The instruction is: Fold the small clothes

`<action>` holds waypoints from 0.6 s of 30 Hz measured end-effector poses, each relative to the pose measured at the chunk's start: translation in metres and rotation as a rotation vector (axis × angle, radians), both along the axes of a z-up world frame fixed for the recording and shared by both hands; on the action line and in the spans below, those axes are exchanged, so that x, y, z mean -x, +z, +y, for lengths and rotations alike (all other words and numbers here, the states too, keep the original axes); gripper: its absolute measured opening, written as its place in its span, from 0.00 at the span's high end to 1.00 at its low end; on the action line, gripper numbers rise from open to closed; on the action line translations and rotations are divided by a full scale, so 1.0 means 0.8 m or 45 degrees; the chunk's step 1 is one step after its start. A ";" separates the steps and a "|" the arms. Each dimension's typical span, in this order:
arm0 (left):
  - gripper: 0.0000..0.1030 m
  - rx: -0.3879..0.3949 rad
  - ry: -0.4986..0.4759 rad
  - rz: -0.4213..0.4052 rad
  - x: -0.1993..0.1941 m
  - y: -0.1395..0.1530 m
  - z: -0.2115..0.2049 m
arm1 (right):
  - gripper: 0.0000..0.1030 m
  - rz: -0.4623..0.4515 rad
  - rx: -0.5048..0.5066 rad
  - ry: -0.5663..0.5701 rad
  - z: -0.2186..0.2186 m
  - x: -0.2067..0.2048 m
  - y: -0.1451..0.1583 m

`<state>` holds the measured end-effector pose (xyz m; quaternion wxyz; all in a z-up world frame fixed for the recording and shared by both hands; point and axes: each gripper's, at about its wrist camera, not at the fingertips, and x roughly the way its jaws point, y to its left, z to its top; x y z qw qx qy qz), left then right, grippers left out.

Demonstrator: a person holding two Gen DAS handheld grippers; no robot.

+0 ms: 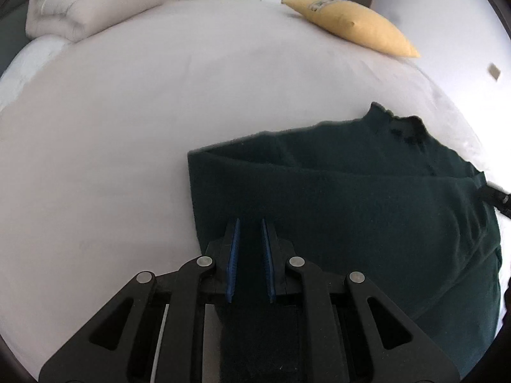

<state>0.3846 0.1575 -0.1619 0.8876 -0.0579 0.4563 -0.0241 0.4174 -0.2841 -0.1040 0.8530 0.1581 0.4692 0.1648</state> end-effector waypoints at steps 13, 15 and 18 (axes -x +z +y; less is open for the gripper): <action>0.85 0.064 -0.017 -0.052 0.134 0.021 0.021 | 0.42 -0.003 -0.126 -0.193 -0.100 0.088 -0.022; 0.85 0.094 -0.011 -0.036 0.175 0.026 0.027 | 0.40 -0.028 -0.123 -0.270 -0.131 0.136 -0.011; 0.84 0.165 0.011 -0.007 0.241 0.030 0.036 | 0.36 -0.077 -0.170 -0.403 -0.188 0.222 0.008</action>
